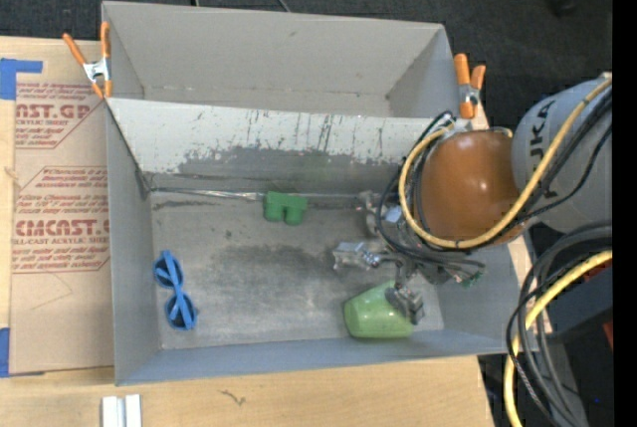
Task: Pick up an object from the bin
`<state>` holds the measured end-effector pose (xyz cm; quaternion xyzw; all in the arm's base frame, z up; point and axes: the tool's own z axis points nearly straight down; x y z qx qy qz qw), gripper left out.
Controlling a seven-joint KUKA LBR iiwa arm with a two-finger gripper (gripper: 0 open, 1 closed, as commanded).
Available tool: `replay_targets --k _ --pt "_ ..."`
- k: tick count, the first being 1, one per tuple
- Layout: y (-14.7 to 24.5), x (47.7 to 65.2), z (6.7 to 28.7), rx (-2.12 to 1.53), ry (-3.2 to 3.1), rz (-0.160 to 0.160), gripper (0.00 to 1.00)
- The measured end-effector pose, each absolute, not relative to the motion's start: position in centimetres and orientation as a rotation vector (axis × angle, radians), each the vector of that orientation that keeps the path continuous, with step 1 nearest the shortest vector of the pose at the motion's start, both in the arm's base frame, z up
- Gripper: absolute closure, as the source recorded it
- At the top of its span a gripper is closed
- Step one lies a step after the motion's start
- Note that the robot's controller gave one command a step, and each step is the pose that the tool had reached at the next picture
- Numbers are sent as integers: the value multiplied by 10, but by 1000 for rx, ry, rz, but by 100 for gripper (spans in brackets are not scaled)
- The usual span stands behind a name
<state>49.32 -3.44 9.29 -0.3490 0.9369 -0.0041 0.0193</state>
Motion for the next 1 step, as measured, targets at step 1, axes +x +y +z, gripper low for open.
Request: replay_targets --k 1 --pt "-20 495 86 -1512 2719 -28 0"
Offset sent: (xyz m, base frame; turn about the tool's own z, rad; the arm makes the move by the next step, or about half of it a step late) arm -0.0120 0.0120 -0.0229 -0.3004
